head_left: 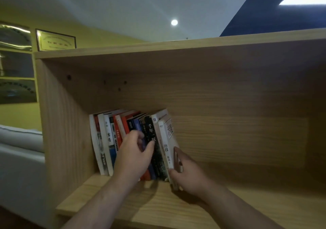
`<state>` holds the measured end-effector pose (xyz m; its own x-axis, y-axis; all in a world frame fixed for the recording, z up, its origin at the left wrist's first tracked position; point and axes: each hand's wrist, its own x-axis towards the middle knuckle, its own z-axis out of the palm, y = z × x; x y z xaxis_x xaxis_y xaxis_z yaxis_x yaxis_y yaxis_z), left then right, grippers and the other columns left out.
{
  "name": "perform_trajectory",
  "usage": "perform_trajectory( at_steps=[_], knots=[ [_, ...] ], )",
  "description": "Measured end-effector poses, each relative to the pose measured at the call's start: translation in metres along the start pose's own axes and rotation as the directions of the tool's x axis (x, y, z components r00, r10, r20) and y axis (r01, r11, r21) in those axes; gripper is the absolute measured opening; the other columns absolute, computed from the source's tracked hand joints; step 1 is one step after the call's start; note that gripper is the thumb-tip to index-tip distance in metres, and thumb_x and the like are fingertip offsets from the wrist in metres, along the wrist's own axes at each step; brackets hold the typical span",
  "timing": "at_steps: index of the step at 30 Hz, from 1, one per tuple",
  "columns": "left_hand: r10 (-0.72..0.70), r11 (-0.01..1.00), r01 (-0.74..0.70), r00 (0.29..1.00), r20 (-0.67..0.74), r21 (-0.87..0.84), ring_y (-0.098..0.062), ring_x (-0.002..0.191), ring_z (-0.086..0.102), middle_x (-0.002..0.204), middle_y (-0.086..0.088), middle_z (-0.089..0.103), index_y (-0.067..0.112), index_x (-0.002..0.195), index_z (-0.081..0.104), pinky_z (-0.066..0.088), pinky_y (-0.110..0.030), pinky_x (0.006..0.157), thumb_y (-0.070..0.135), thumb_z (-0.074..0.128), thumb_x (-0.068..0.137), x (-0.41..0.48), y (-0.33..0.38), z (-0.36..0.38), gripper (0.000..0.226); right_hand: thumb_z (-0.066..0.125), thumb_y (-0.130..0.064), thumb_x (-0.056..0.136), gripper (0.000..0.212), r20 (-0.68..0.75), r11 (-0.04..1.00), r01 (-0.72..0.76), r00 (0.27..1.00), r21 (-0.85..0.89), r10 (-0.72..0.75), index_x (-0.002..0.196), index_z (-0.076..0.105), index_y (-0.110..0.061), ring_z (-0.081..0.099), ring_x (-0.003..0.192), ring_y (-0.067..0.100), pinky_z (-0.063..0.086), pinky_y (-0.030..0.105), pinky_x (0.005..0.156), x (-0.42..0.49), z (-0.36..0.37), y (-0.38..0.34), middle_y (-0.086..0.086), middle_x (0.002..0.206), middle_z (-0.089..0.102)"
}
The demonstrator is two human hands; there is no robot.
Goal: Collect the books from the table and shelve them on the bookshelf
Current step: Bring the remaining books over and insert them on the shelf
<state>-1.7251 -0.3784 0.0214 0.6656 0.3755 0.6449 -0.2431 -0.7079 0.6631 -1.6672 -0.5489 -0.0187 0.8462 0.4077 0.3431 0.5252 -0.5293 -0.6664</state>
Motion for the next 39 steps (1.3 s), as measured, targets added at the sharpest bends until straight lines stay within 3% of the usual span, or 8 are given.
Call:
perform_trajectory(
  at_steps=[5, 9, 15, 21, 26, 29, 33, 39],
  knots=[
    [-0.29, 0.957, 0.287, 0.948, -0.13, -0.047, -0.023, 0.122, 0.046, 0.129, -0.005, 0.042, 0.016, 0.124, 0.047, 0.048, -0.041, 0.1, 0.042, 0.075, 0.082, -0.004, -0.073, -0.008, 0.056, 0.06, -0.027, 0.097, 0.07, -0.011, 0.995, -0.054, 0.998, 0.086, 0.056, 0.157, 0.024, -0.032, 0.047, 0.124, 0.01, 0.043, 0.027, 0.106, 0.01, 0.008, 0.008, -0.002, 0.152, 0.042],
    [-0.294, 0.954, 0.284, 0.948, -0.123, -0.095, -0.027, 0.129, 0.042, 0.133, -0.006, 0.04, 0.017, 0.13, 0.05, 0.041, -0.047, 0.11, 0.043, 0.074, 0.083, 0.001, -0.087, -0.001, 0.059, 0.059, -0.027, 0.1, 0.072, 0.033, 0.967, -0.14, 0.99, 0.213, 0.136, 0.158, 0.018, -0.04, 0.043, 0.139, 0.019, 0.041, 0.036, 0.113, 0.016, 0.009, 0.014, -0.001, 0.157, 0.035],
    [-0.247, 0.968, 0.235, 0.956, -0.16, -0.092, -0.025, 0.124, 0.045, 0.123, -0.002, 0.04, 0.018, 0.126, 0.052, 0.041, -0.038, 0.105, 0.038, 0.075, 0.083, -0.001, -0.092, 0.003, 0.053, 0.059, -0.025, 0.1, 0.076, 0.121, 0.938, -0.149, 0.986, 0.312, 0.116, 0.158, 0.014, -0.044, 0.042, 0.134, 0.011, 0.038, 0.035, 0.111, 0.022, 0.011, 0.024, -0.006, 0.159, 0.031],
    [-0.18, 0.976, 0.164, 0.977, -0.111, -0.142, -0.017, 0.126, 0.046, 0.125, 0.008, 0.038, 0.027, 0.132, 0.047, 0.045, -0.038, 0.106, 0.038, 0.073, 0.084, 0.005, -0.09, -0.014, 0.056, 0.067, -0.044, 0.091, 0.095, 0.02, 0.992, -0.095, 0.995, 0.08, 0.093, 0.159, 0.001, -0.044, 0.049, 0.131, 0.016, 0.042, 0.037, 0.112, 0.025, 0.025, 0.03, -0.004, 0.156, 0.031],
    [-0.08, 0.996, 0.082, 0.996, -0.047, 0.042, -0.022, 0.128, 0.052, 0.148, -0.001, 0.037, 0.044, 0.148, 0.026, 0.053, -0.047, 0.1, 0.024, 0.068, 0.089, 0.063, -0.077, -0.05, 0.075, 0.066, -0.045, 0.092, 0.093, 0.005, 0.996, -0.076, 0.997, 0.045, 0.076, 0.159, 0.001, -0.043, 0.052, 0.113, 0.007, 0.042, 0.027, 0.096, 0.026, 0.026, 0.034, -0.006, 0.15, 0.036],
    [-0.135, 0.972, 0.13, 0.991, 0.014, 0.197, -0.027, 0.127, 0.054, 0.157, -0.004, 0.028, 0.037, 0.15, 0.027, 0.054, -0.046, 0.098, 0.025, 0.064, 0.089, 0.091, -0.069, -0.066, 0.073, 0.068, -0.045, 0.09, 0.094, -0.007, 0.996, -0.062, 0.998, 0.061, 0.062, 0.159, 0.003, -0.044, 0.048, 0.124, 0.01, 0.04, 0.03, 0.104, 0.027, 0.025, 0.037, -0.007, 0.152, 0.035],
    [-0.128, 0.967, 0.116, 0.991, 0.041, 0.225, -0.025, 0.11, 0.06, 0.141, -0.005, 0.043, 0.029, 0.136, 0.043, 0.056, -0.043, 0.091, 0.033, 0.065, 0.085, 0.096, -0.072, -0.072, 0.056, 0.069, -0.05, 0.087, 0.097, 0.0, 0.994, -0.066, 0.998, 0.086, 0.066, 0.158, 0.004, -0.047, 0.045, 0.133, 0.012, 0.038, 0.037, 0.114, 0.028, 0.024, 0.041, -0.007, 0.154, 0.033],
    [-0.144, 0.964, 0.138, 0.989, 0.01, 0.229, -0.028, 0.12, 0.057, 0.141, -0.008, 0.049, 0.028, 0.143, 0.04, 0.056, -0.041, 0.092, 0.035, 0.074, 0.084, 0.098, -0.076, -0.074, 0.069, 0.07, -0.046, 0.089, 0.094, -0.007, 0.993, -0.055, 0.998, 0.102, 0.056, 0.16, 0.007, -0.043, 0.046, 0.125, 0.009, 0.038, 0.031, 0.108, 0.027, 0.024, 0.04, -0.006, 0.152, 0.034]
  ],
)
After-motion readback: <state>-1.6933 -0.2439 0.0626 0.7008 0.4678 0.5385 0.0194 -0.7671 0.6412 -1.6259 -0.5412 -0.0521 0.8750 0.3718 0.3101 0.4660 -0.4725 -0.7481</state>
